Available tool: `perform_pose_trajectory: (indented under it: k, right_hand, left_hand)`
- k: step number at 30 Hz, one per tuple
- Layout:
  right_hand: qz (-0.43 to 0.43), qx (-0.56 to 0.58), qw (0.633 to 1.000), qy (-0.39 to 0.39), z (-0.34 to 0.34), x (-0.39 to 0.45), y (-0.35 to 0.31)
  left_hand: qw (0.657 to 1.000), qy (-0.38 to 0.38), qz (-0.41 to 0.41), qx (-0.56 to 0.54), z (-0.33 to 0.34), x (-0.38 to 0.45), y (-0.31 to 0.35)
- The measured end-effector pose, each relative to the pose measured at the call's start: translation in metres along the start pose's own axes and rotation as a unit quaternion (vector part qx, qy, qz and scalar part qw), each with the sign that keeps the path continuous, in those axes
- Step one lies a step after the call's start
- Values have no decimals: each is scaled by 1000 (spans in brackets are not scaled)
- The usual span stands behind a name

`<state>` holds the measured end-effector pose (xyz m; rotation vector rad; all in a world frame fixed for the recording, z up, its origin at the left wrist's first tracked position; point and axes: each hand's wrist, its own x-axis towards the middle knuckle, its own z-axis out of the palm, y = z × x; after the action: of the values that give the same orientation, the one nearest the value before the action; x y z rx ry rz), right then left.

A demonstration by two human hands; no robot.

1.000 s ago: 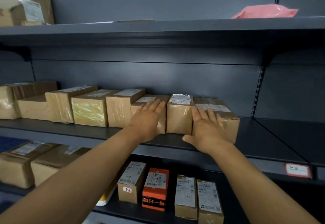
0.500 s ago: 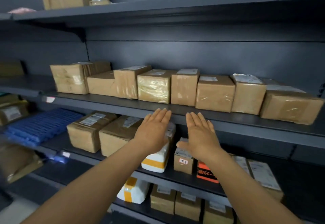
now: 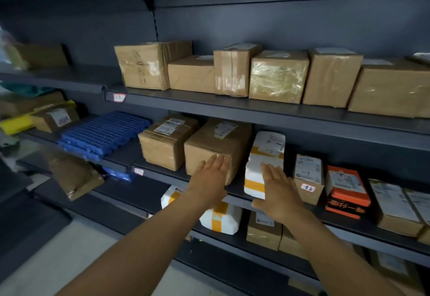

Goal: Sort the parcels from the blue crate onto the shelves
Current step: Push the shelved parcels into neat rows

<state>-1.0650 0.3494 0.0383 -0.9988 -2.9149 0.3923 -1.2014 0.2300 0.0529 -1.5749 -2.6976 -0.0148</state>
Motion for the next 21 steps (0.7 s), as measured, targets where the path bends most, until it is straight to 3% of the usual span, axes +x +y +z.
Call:
perform_pose_trajectory:
  k: [8,15,21]
  right_hand:
    - [19,-48,998,-21,38,79,13]
    - [32,-112,993,0,60,129,32]
    - [17,-105,994,38,70,145,1]
  left_hand:
    - [999,-33,-12,10,38,65,-21]
    - [1000,-3,-15,6,56,120,-45]
    - [999,38,-13,15,64,133,-62]
